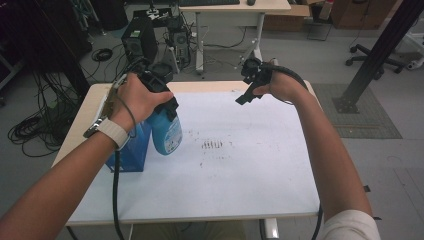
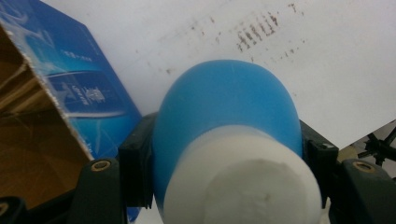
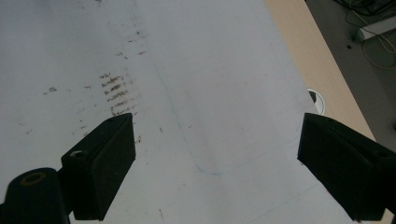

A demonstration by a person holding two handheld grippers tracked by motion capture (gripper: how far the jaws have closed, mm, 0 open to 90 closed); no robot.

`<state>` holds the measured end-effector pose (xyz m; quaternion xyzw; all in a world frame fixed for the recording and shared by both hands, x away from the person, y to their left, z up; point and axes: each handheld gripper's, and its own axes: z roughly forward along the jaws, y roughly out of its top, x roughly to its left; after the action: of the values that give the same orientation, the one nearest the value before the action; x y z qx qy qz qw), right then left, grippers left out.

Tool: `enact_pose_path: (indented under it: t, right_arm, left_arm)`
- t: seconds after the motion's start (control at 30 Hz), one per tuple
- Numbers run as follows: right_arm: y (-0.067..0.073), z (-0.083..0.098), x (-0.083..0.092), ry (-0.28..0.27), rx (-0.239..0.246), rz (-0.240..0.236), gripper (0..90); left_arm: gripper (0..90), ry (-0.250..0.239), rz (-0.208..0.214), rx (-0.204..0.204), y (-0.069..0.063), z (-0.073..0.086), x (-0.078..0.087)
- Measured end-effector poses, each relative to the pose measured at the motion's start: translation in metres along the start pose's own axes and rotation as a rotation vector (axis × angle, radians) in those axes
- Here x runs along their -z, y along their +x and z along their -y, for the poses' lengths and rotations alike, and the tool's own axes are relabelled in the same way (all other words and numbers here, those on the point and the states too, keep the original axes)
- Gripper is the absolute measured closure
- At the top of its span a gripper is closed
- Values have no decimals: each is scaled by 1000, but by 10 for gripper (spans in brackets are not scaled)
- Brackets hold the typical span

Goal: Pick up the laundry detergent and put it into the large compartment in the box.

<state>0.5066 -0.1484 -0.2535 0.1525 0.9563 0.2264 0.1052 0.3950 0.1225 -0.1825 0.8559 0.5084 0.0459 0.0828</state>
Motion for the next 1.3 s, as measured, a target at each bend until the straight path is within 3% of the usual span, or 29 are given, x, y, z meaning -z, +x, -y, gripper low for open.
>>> enact_pose_path:
  t: [0.53, 0.9, 1.3]
  right_arm:
    - [2, -1, 4, -13, 2, 4, 115]
    - [3, -3, 2, -12, 9, -2, 116]
    - [2, -3, 3, -17, 8, 0, 116]
  left_arm:
    - [372, -6, -8, 47, 7, 0, 37]
    - [373, -31, -6, 114, 24, 2, 62]
    - [372, -50, -11, 175, 39, 3, 78]
